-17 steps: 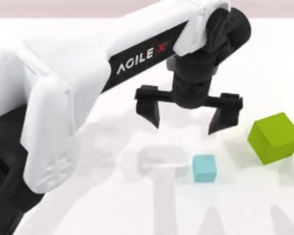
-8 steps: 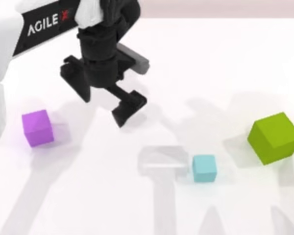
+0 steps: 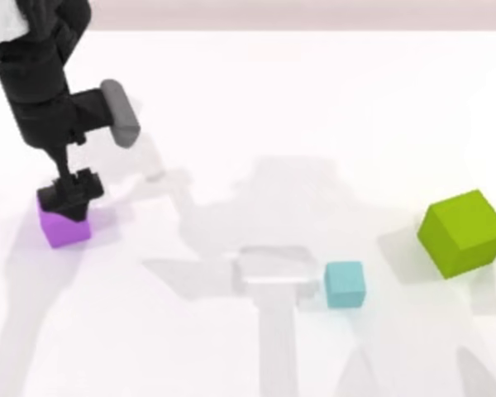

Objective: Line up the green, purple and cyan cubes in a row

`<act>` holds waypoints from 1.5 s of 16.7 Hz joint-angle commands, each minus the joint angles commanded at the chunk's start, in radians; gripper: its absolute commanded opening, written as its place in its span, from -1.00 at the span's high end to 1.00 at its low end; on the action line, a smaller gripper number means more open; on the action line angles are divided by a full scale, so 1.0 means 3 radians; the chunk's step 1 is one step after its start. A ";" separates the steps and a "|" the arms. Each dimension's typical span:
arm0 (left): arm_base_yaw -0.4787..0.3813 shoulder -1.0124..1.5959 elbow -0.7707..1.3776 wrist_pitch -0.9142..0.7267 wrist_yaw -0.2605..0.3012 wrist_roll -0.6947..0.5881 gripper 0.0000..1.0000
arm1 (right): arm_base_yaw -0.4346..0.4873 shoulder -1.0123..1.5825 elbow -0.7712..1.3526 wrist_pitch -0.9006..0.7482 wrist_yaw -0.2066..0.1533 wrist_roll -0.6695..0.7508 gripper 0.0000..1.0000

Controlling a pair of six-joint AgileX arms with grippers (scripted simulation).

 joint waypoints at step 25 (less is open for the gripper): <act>0.0235 0.0201 -0.0873 0.1198 0.0014 0.0453 -0.85 | 0.0000 0.0000 0.0000 0.0000 0.0000 0.0000 -1.00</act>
